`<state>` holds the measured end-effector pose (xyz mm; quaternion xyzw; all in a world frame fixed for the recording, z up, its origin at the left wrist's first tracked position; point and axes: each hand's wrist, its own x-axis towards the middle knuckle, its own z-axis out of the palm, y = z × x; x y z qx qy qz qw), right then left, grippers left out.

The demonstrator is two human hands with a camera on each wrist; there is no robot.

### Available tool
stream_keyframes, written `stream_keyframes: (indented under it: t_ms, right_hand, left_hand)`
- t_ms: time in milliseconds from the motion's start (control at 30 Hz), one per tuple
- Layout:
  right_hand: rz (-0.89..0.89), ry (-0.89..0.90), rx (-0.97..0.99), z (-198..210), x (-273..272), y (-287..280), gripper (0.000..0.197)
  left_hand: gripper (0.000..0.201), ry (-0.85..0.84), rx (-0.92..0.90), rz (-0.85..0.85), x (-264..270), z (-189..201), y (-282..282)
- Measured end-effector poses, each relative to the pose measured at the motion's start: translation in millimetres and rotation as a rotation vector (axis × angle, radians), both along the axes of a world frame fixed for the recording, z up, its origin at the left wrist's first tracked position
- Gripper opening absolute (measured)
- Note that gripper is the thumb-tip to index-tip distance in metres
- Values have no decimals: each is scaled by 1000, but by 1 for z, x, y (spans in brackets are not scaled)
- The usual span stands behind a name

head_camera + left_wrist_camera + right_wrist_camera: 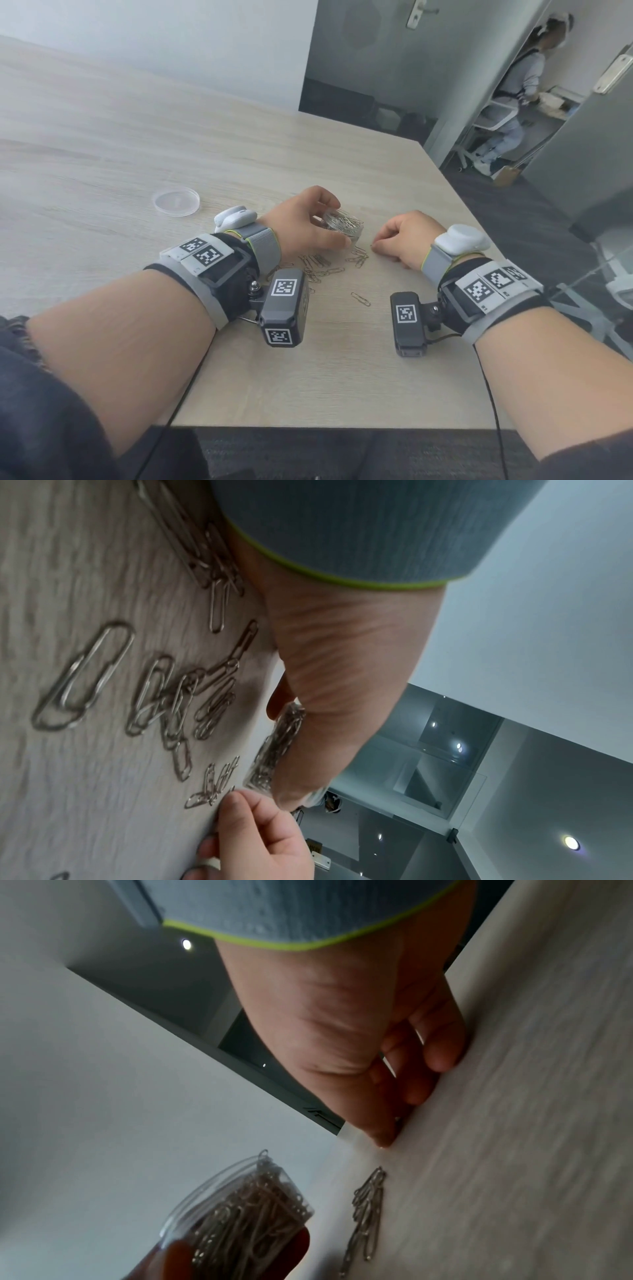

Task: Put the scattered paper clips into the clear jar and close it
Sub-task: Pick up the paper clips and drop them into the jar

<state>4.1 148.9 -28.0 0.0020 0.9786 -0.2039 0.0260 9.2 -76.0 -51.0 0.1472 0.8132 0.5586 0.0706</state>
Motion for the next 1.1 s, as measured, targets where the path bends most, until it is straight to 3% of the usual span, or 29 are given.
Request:
stream_keyframes:
  t_ms: [133,233,367,500,900,1100]
  right_hand:
    - [40,7,-25,0,-7,-12,4]
    - [91,2,-57,3,-3,-12,7]
    - [202,-54,-55,8,6,-8,17]
    - [316,-80,79,11,11,-9,38]
    - [294,-29,159,12,12,-22,10]
    - [240,-24,224,8,12,-18,6]
  left_hand:
    - [65,-25,29,6,4,4,-1]
    - [61,-25,24,21,3,5,-2]
    - [68,-39,36,22,4,6,-1]
    - [68,-55,61,29,6,7,0]
    - [65,-56,37,26,4,7,-2]
    - [52,-41,25,23,1,4,-3]
